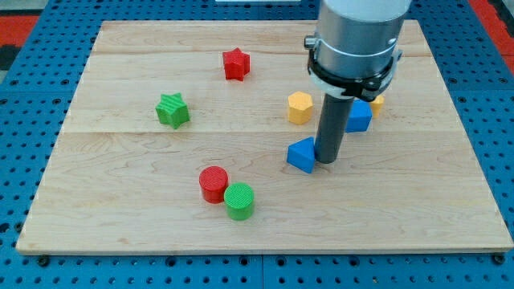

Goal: Place the arm below the blue cube

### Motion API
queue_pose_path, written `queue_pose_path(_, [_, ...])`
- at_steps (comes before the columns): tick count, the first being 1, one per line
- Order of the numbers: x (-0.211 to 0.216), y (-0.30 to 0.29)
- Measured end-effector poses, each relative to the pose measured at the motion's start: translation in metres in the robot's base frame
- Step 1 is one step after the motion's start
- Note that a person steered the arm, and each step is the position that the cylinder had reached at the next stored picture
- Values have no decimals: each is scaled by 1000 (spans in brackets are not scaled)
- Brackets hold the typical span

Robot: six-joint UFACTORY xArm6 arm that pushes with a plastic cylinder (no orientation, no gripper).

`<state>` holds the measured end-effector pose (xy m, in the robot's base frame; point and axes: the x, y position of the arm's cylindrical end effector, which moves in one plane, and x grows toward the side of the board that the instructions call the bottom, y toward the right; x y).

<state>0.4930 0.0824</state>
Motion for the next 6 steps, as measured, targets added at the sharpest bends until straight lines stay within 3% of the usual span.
queue_pose_path(3, [14, -37])
queue_pose_path(4, [14, -23])
queue_pose_path(5, [12, 45])
queue_pose_path(6, [11, 56])
